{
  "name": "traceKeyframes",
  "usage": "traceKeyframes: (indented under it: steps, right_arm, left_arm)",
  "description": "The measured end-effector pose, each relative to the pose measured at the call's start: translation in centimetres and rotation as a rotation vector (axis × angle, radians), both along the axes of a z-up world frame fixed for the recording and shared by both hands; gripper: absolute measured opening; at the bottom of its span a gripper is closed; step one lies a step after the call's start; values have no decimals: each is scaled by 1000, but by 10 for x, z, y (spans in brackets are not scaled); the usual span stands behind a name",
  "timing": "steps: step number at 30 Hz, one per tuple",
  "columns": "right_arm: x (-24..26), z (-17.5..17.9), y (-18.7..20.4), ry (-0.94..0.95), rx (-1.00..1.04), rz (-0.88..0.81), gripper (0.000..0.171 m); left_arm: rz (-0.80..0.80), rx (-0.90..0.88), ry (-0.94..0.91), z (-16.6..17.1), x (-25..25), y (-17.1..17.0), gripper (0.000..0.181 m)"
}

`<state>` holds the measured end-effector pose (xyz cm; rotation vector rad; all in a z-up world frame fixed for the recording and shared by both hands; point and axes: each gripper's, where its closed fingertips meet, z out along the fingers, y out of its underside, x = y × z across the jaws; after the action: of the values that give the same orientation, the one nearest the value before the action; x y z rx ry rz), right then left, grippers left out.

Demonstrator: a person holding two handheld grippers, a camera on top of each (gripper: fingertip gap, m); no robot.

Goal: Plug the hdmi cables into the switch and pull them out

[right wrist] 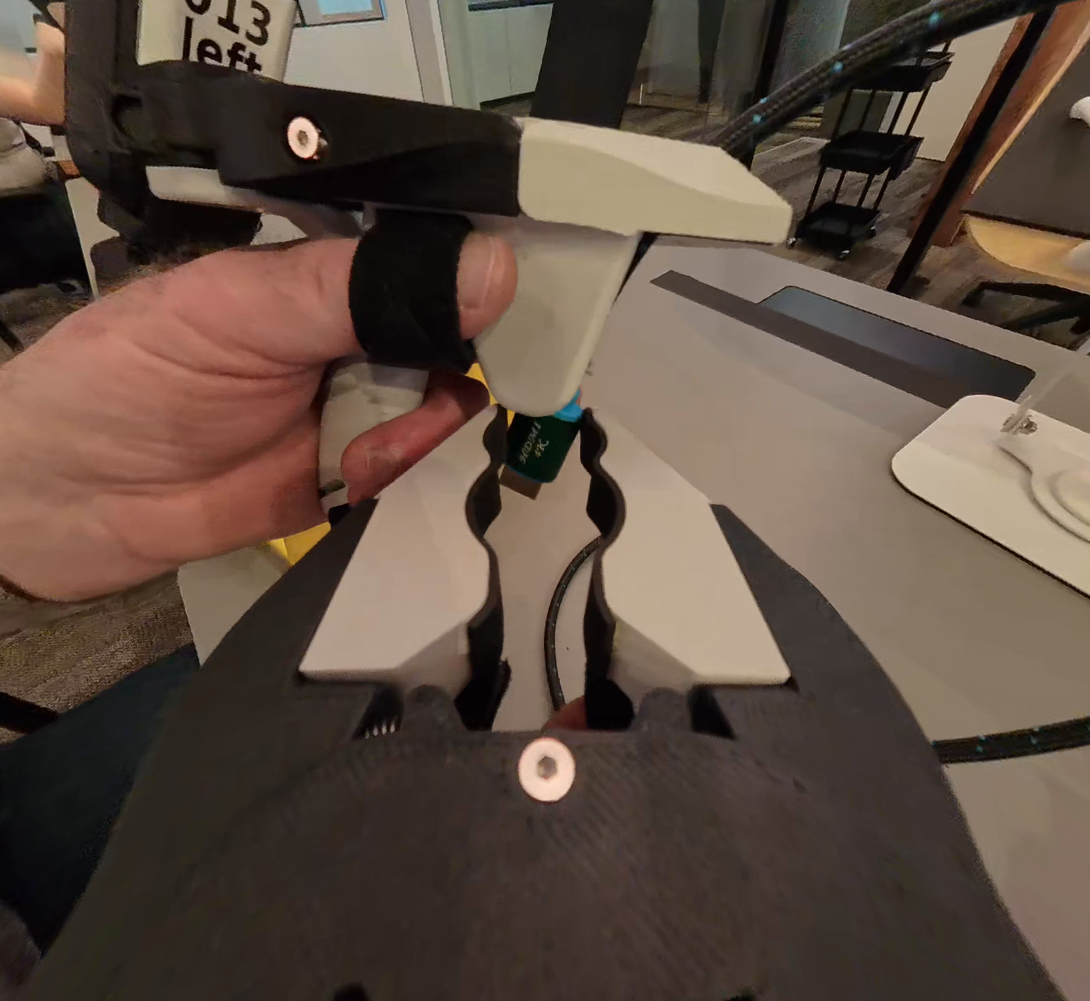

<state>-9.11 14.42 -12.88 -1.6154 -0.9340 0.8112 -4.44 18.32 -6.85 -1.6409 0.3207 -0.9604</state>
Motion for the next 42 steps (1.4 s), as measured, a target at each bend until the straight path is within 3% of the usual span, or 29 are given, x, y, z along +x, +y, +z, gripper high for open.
traceKeyframes:
  steps: [7, 14, 17, 24, 27, 31, 34, 37, 39, 42]
  right_arm:
    - [15, 5, 6, -60, 18, 118, 16]
    - [48, -5, -2, -202, -80, 384, 13]
    - [66, -3, 5, -208, -78, 410, 10]
    - [77, -20, 31, -356, 112, 287, 14]
    - [78, -31, 43, -498, 284, 206, 26]
    - [71, -37, 53, -611, 480, 97, 30]
    - [69, -31, 66, -751, 705, -80, 41]
    - [60, -34, 63, -802, 788, -131, 40]
    - [60, -39, 63, -799, 753, -140, 14]
    - [59, -37, 60, -736, 666, -106, 12]
  left_arm:
    - [36, 43, 49, 5, -13, 3, 5]
    - [-245, -30, 137, -22, -1, -9, 6]
    - [-267, -75, 118, -34, 5, -11, 4]
    - [-197, -234, -95, -48, 9, -1, 4]
    - [-164, -251, -138, -49, 3, 4, 4]
    - [-136, -262, -169, -49, -5, 7, 3]
    - [-123, -282, -189, -52, -7, 9, 4]
    - [-114, -289, -212, -54, -8, 9, 3]
    - [-114, -285, -207, -53, -9, 9, 3]
    - [-110, -273, -205, -51, -9, 9, 3]
